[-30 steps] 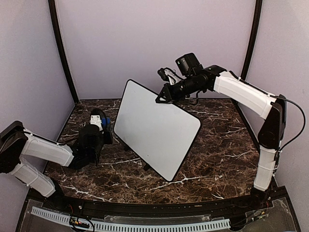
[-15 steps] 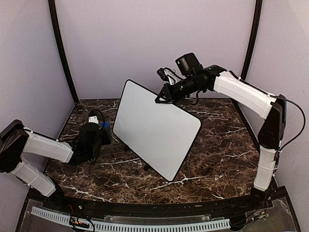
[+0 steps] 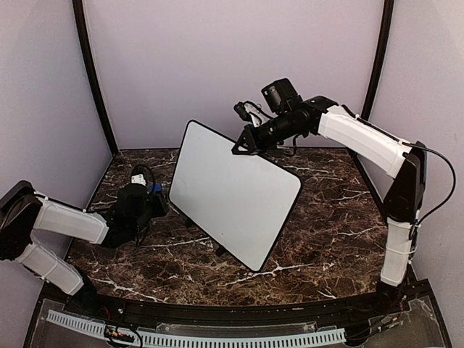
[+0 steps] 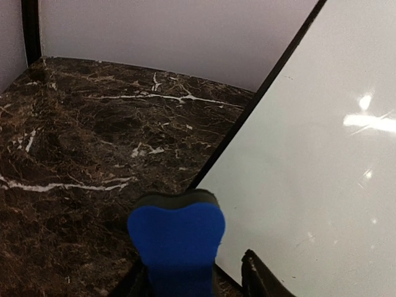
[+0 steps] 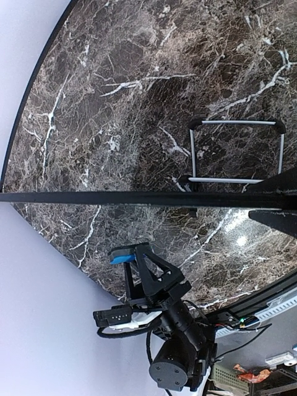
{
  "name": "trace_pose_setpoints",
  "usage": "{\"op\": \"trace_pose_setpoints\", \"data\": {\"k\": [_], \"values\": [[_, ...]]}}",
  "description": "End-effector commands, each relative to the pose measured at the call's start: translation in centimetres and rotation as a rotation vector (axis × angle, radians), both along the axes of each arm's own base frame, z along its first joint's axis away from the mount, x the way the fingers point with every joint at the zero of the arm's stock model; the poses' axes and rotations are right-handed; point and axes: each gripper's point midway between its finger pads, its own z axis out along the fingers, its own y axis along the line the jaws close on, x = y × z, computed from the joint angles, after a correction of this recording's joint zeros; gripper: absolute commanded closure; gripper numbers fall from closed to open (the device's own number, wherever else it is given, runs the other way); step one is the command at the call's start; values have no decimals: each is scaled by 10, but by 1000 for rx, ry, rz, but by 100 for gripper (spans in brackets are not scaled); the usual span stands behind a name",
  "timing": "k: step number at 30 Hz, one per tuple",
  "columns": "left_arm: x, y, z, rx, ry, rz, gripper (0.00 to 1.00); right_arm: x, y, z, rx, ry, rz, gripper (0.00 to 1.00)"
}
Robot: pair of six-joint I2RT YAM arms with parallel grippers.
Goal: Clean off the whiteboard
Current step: Place the whiteboard eraser at the center of the board.
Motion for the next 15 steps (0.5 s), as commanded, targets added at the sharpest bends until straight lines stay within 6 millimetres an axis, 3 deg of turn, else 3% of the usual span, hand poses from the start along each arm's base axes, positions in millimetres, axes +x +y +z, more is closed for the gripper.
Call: {"op": "trace_pose_setpoints", "data": {"k": [1, 3, 7, 15], "values": [[-3, 3, 12, -41, -33, -1, 36, -25, 9, -21, -59, 77, 74, 100], [-5, 2, 12, -53, -34, -17, 27, -23, 8, -20, -65, 72, 69, 100], [-10, -2, 7, -69, -18, -53, 20, -18, 6, -20, -71, 67, 62, 100], [-27, -19, -5, -84, 18, -187, 14, -2, -9, -26, -83, 60, 33, 95]]}}
